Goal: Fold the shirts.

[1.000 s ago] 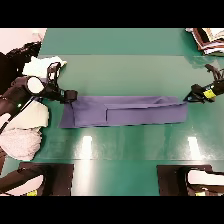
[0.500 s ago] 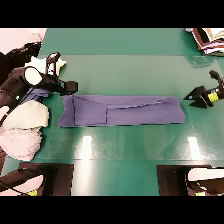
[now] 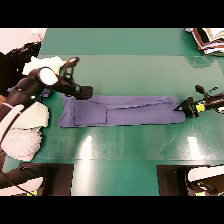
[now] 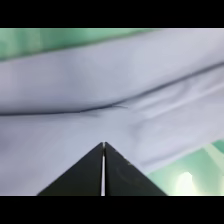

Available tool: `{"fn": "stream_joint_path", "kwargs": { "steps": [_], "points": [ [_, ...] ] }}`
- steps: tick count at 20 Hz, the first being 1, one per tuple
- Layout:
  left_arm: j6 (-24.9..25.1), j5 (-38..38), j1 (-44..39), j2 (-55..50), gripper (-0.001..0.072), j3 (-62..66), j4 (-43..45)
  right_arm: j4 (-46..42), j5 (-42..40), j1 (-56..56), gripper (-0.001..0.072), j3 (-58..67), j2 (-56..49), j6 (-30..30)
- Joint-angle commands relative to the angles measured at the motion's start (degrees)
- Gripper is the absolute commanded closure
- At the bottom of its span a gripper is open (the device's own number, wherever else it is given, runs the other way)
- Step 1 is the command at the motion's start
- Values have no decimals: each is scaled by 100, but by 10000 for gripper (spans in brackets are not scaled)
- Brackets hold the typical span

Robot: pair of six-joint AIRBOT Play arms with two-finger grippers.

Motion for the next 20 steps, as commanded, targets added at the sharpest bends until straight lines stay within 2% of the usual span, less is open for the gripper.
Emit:
{"fn": "stream_joint_path", "kwargs": {
  "steps": [1, 4, 6, 9, 11, 15, 20],
  "points": [
    [227, 282, -461, -625, 682, 192, -769, 74, -46, 354, 693, -50, -42, -214],
    [269, 278, -811, -1296, 682, 697, -1182, 83, 146, 378, 699, -48, 304, -293],
    [264, 280, -1034, -1744, 682, 1025, -1231, 431, 160, 376, 699, -9, 855, -262],
    [260, 271, -1294, -2356, 682, 1462, -1333, 984, 341, 483, 699, 538, 1613, 168],
    [236, 293, -1414, -2608, 683, 1655, -1388, 960, 358, 772, 699, 1058, 1980, 391],
    [238, 498, -1523, -2870, 683, 1816, -1626, 964, 376, 1609, 699, 1989, 2166, 780],
    [249, 564, -1521, -2892, 682, 1816, -1606, 962, 173, 2645, 700, 2682, 2166, 922]
  ]
}}
